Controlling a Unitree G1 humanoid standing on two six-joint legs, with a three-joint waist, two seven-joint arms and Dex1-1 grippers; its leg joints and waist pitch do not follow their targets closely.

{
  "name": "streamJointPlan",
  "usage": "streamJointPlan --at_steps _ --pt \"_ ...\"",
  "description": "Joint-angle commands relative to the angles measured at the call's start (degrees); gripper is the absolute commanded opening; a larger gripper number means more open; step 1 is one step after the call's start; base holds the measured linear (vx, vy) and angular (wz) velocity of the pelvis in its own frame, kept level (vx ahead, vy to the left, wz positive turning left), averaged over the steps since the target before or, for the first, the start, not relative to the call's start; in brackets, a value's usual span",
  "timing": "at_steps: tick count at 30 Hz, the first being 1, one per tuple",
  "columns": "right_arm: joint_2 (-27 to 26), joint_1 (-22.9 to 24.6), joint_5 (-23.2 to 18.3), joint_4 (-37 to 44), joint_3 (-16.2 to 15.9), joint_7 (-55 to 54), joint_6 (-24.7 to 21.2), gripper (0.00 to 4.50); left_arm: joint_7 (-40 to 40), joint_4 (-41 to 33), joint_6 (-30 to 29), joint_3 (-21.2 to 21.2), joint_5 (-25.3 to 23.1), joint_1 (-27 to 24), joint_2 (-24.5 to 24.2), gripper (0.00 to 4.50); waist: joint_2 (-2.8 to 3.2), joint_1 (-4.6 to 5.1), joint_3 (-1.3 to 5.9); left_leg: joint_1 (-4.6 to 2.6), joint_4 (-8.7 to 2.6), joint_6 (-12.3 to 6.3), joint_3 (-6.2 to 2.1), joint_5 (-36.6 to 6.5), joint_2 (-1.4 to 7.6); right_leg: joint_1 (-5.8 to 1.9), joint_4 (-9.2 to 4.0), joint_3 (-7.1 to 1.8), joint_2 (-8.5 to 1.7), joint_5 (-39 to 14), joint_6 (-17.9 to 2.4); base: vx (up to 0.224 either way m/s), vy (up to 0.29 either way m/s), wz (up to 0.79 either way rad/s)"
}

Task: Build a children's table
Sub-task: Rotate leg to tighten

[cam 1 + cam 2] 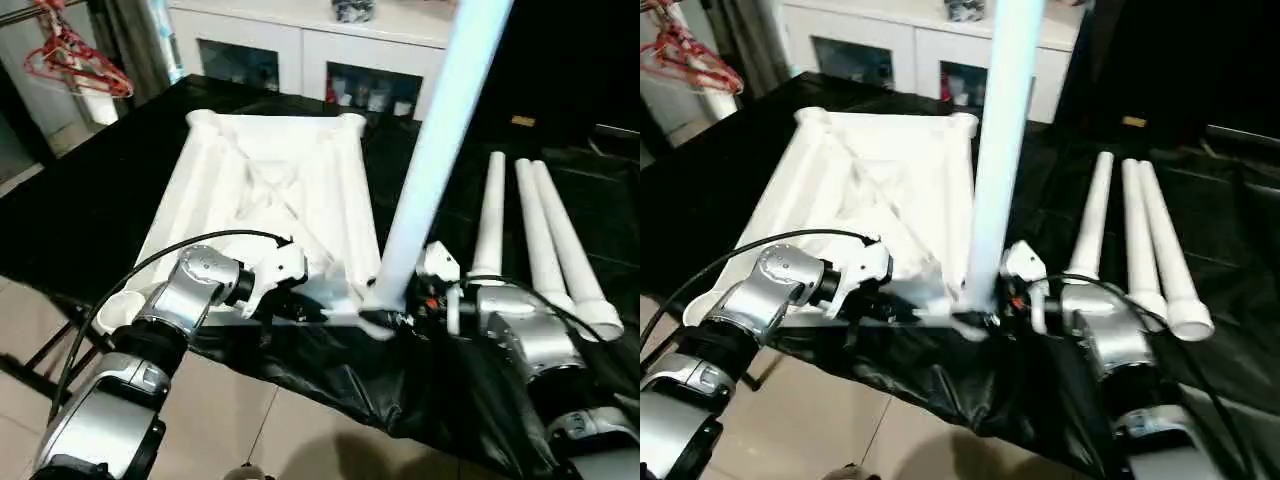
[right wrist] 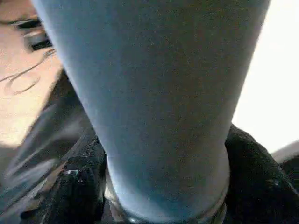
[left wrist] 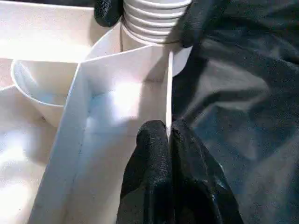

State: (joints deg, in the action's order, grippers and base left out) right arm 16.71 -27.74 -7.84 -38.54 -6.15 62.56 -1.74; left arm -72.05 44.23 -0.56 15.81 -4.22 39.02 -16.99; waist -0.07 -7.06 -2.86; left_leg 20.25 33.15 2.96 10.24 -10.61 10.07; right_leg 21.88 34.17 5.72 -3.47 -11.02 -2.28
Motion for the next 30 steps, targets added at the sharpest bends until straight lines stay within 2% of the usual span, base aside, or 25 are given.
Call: streamJointPlan --at_steps 1,2,3,4,5,6,8,11,13,15,16,18,20,22,23,24,25,27,30 --pt "-3.4 0.1 2.9 -3.4 -1.8 -7.8 -0.9 2.75 4.4 -0.3 -0.7 -0.3 0.7 2.6 3.9 0.00 -0.06 0.32 2.90 -0.65 -4.16 -2.01 -1.58 -12.5 4.14 -2.29 -5.04 -3.70 -6.71 -19.4 -10.0 0.000 0.000 0.00" --pt "-3.9 -0.1 3.1 -3.9 -1.6 -9.4 -0.8 2.75 5.3 -0.1 -0.9 -0.4 0.5 2.8 4.1 0.00 -0.20 0.68 2.97 -0.61 -4.18 -1.39 -1.72 -13.3 3.99 -2.50 -5.27 -3.70 -6.72 -21.7 -9.1 0.000 0.000 0.00" --pt "-3.9 -0.1 3.1 -3.9 -1.6 -9.4 -0.8 2.75 5.3 -0.1 -0.9 -0.4 0.5 2.8 4.1 0.00 -0.22 0.71 3.00 -0.52 -4.18 -1.46 -1.71 -13.2 3.92 -2.58 -5.36 -3.70 -6.75 -22.0 -8.9 0.000 0.000 0.00" --pt "-5.2 -0.5 3.5 -5.4 -0.6 -13.6 -0.3 2.75 7.9 0.6 -1.3 -0.7 0.1 3.4 5.0 0.00 -0.49 0.89 3.02 -0.46 -4.14 -1.60 -1.61 -12.9 3.98 -2.45 -5.35 -3.86 -6.73 -21.8 -8.6 0.000 0.000 0.00" --pt "-7.5 -1.3 3.5 -7.5 1.3 -20.2 -0.3 2.74 12.0 1.4 -2.5 -1.2 -0.4 4.4 6.6 0.00 -0.36 0.84 2.99 -0.72 -4.08 -1.63 -1.58 -13.1 3.94 -2.23 -5.49 -3.96 -6.83 -22.1 -8.7 0.000 0.000 0.00" --pt "-8.3 -1.6 3.4 -8.3 2.0 -22.6 -0.3 2.74 13.7 1.7 -2.8 -1.3 -0.6 4.7 7.2 0.00 -0.51 1.06 2.94 -0.63 -4.11 -1.49 -1.52 -12.9 3.87 -2.14 -5.43 -3.99 -6.72 -22.1 -8.7 0.000 0.000 0.00" --pt "-10.5 -2.5 3.7 -10.4 3.6 -29.4 -0.5 2.73 18.6 2.3 -3.9 -1.8 -1.5 5.7 9.0 0.00 -0.40 1.11 2.94 -0.73 -4.21 -1.28 -1.67 -13.0 3.88 -2.17 -5.61 -3.86 -6.78 -22.6 -8.5 0.000 0.000 0.00" --pt "-12.5 -3.8 5.1 -13.2 3.7 -36.0 1.1 2.73 23.9 1.9 -5.0 -2.1 -2.4 6.1 11.4 0.00 -0.26 1.23 3.04 -0.84 -4.22 -1.01 -1.63 -13.0 4.00 -2.03 -5.44 -3.93 -6.76 -21.2 -8.9 0.000 0.000 0.00" --pt "-13.2 -4.1 6.0 -14.4 3.3 -38.1 3.2 2.73 24.8 0.6 -5.7 -2.1 -2.2 5.5 12.6 0.00 -0.35 1.24 3.06 -0.58 -4.12 -1.55 -1.54 -12.5 3.79 -2.24 -5.37 -3.96 -6.70 -19.6 -9.1 0.000 0.000 0.00" --pt "-13.3 -4.1 5.1 -14.5 3.9 -37.3 3.6 2.73 24.4 0.0 -5.7 -1.9 -2.0 5.1 12.7 0.00 -0.41 1.13 3.16 -0.46 -4.00 -2.25 -1.44 -11.5 3.79 -2.30 -5.11 -4.05 -6.72 -17.5 -9.5 0.000 0.000 0.00" --pt "-13.7 -4.0 3.2 -14.3 5.5 -35.4 3.7 3.07 23.3 -0.8 -5.1 -1.4 -1.9 4.3 12.5 0.00 -0.40 1.10 3.21 -0.32 -4.04 -2.71 -1.46 -10.9 3.86 -2.47 -4.92 -4.04 -6.66 -16.0 -9.7 0.000 0.000 0.00" --pt "-13.7 -4.0 2.3 -13.9 6.3 -33.9 3.5 3.44 22.2 -1.2 -4.2 -1.0 -1.9 3.7 12.2 0.00 -0.40 1.08 3.28 -0.20 -3.98 -3.35 -1.42 -10.0 3.83 -2.57 -4.71 -4.02 -6.64 -14.1 -10.1 0.000 0.000 0.00" --pt "-12.7 -3.7 2.1 -12.3 5.7 -29.9 4.0 3.51 19.1 -2.7 -2.6 -0.3 -1.4 2.4 11.1 0.00 -0.50 1.02 3.35 -0.07 -3.89 -3.90 -1.47 -9.8 3.98 -2.74 -4.51 -4.01 -6.76 -13.2 -10.5 0.000 0.000 0.00" --pt "-11.7 -3.6 1.6 -11.6 4.9 -26.4 4.3 3.85 16.5 -4.2 -1.4 0.2 -0.8 1.4 10.2 0.00 -0.53 1.08 3.43 0.12 -3.87 -4.63 -1.50 -9.0 3.99 -2.93 -4.24 -3.94 -6.66 -11.4 -10.9 0.000 0.000 0.00" --pt "-11.6 -3.6 1.6 -11.5 4.8 -26.1 4.4 3.85 16.3 -4.3 -1.5 0.2 -0.7 1.4 10.1 0.00 -0.48 1.05 3.48 0.09 -3.79 -4.75 -1.42 -8.5 3.99 -2.87 -4.17 -3.97 -6.67 -10.7 -11.0 0.000 0.000 0.00" --pt "-9.5 -2.8 1.1 -9.8 2.9 -19.2 5.2 3.85 13.6 -5.6 -2.2 0.7 -0.3 0.5 8.7 0.00 -0.50 1.02 3.43 -0.05 -3.78 -4.95 -1.38 -8.1 4.01 -2.74 -4.07 -3.97 -6.62 -9.8 -11.5 0.000 0.000 0.00" --pt "-9.1 -2.6 1.0 -9.4 2.5 -17.8 5.2 3.85 13.0 -5.7 -2.1 0.9 -0.3 0.4 8.4 0.00 -0.49 0.83 3.48 0.04 -3.67 -5.40 -1.34 -7.9 4.02 -2.94 -3.95 -3.88 -6.59 -9.1 -11.8 0.000 0.000 0.00" --pt "-7.2 -1.6 0.5 -7.6 1.1 -11.5 5.5 3.85 10.7 -6.2 -1.5 1.5 -0.2 -0.1 7.1 0.00 -0.35 0.60 3.46 0.07 -3.54 -6.11 -1.16 -7.5 4.09 -2.81 -3.80 -3.88 -6.37 -7.6 -12.2 0.000 0.000 0.00" --pt "-5.4 -0.7 -0.1 -5.9 0.4 -5.8 4.9 3.85 8.7 -7.0 -1.3 1.8 0.2 -0.7 6.2 0.00 -0.35 0.23 3.48 0.09 -3.56 -6.44 -1.18 -7.6 4.33 -2.82 -3.67 -3.80 -6.43 -7.1 -12.3 0.000 0.000 0.00"
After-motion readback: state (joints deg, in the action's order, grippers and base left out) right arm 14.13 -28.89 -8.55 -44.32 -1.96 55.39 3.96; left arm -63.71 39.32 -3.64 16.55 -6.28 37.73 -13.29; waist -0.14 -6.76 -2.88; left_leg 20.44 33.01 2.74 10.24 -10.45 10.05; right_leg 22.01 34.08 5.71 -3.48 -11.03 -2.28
